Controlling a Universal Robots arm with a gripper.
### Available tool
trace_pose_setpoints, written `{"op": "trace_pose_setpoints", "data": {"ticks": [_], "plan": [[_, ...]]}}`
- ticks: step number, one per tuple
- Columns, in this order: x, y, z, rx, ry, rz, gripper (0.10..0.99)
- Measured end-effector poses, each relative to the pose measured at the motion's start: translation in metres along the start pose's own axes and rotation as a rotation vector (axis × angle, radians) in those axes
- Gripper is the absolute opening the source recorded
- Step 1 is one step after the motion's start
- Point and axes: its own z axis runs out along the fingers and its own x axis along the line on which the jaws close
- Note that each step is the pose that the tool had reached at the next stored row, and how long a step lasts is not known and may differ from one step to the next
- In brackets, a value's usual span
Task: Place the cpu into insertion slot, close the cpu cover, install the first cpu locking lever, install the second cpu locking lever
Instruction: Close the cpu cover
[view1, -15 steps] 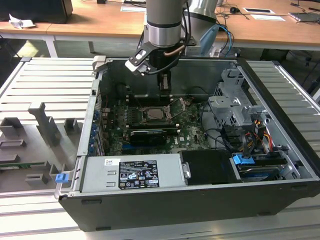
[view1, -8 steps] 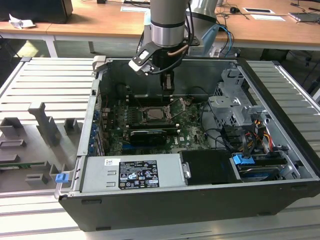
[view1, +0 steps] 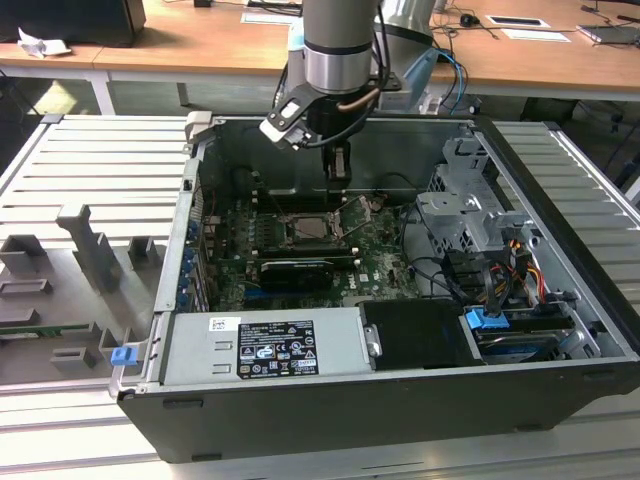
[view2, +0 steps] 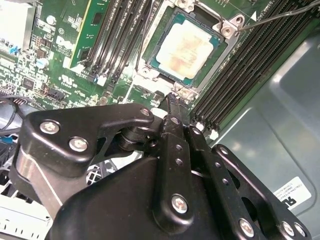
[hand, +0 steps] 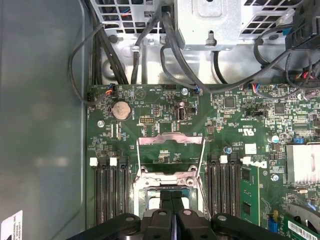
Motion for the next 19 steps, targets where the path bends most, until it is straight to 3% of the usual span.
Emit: {"op": "trace_pose_setpoints", "data": {"ticks": [19], "plan": [[0.0007,0.0106,0.0005,0.000,-0.0016,0.000,0.106]]}}
